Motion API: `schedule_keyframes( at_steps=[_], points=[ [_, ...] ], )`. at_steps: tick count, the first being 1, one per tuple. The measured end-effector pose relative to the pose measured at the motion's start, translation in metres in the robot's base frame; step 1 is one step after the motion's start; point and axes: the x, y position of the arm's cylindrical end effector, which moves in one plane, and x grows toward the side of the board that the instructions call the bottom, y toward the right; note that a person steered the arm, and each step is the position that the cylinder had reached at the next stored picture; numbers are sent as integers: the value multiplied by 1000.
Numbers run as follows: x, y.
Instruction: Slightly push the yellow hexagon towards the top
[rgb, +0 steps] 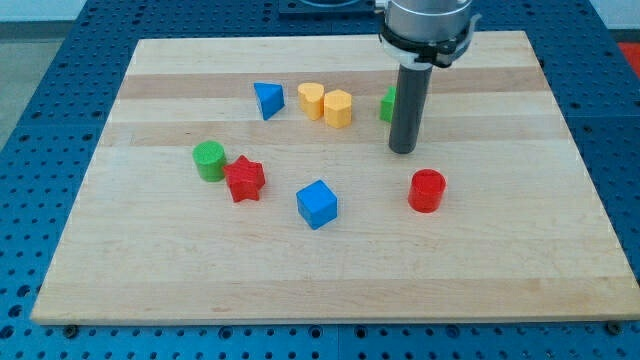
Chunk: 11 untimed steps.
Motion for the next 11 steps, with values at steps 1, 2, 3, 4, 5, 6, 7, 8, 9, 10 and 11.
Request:
schedule_keyframes(
  at_steps=[1, 2, 3, 4, 5, 6, 7, 8, 9, 10, 11],
  points=[
    [-14, -49],
    [-22, -52],
    [-32, -59],
    [-32, -59],
    [-32, -60],
    [-32, -60],
    [-34, -55],
    [-38, -53],
    [-39, -53],
    [-39, -53],
    [-44, -54]
  ],
)
